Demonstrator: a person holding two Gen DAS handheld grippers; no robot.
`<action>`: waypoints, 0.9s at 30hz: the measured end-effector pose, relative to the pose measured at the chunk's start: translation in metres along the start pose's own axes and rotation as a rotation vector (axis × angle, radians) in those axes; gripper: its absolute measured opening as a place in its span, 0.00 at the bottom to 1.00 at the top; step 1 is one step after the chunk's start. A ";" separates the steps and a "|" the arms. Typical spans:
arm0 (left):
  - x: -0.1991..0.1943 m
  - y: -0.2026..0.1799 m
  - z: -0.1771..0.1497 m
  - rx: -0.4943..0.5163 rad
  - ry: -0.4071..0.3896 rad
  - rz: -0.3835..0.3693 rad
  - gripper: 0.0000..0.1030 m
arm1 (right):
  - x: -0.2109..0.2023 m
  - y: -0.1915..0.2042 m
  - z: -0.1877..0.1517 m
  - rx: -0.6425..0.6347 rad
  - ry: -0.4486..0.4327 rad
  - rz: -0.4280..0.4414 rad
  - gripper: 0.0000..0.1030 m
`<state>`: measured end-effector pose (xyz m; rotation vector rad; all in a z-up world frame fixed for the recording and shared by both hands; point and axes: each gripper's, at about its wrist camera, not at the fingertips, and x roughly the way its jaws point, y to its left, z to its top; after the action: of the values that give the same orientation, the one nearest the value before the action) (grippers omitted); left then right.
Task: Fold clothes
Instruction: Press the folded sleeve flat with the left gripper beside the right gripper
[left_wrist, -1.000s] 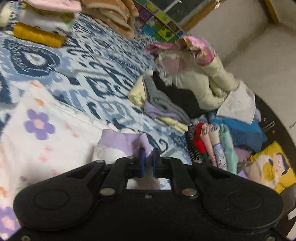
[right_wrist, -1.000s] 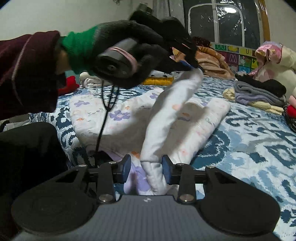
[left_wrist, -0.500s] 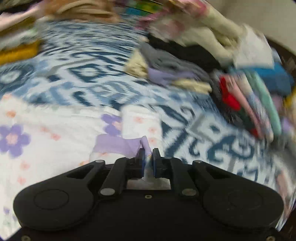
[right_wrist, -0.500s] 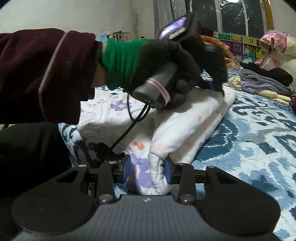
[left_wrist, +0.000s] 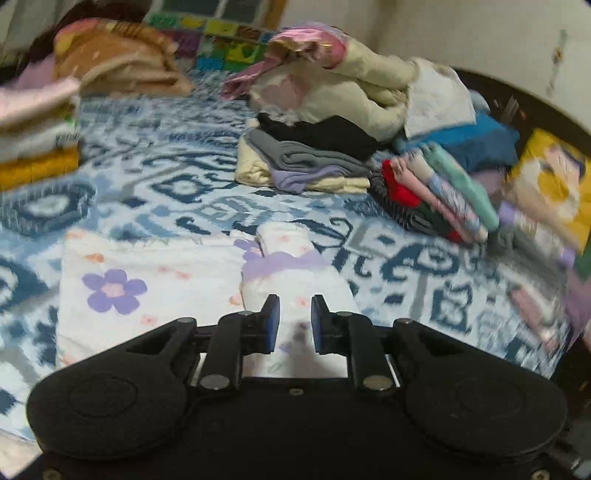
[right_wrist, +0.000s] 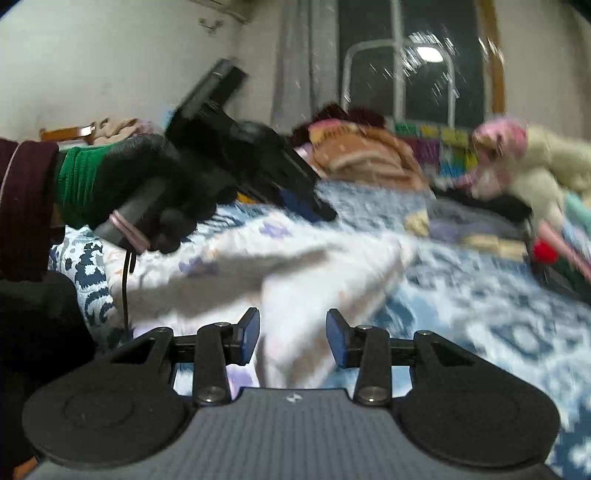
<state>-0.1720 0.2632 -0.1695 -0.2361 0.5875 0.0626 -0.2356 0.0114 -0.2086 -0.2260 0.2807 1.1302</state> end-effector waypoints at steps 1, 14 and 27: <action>0.003 -0.007 -0.001 0.033 0.001 -0.004 0.14 | 0.005 0.002 0.001 -0.012 -0.002 0.002 0.38; 0.049 -0.014 -0.005 0.110 0.093 0.093 0.14 | 0.032 0.000 -0.012 -0.018 0.130 0.016 0.40; 0.112 -0.030 0.011 0.240 0.186 0.193 0.20 | 0.046 -0.001 -0.017 -0.020 0.191 0.016 0.54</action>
<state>-0.0693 0.2362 -0.2165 0.0498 0.7955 0.1563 -0.2184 0.0444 -0.2401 -0.3508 0.4409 1.1296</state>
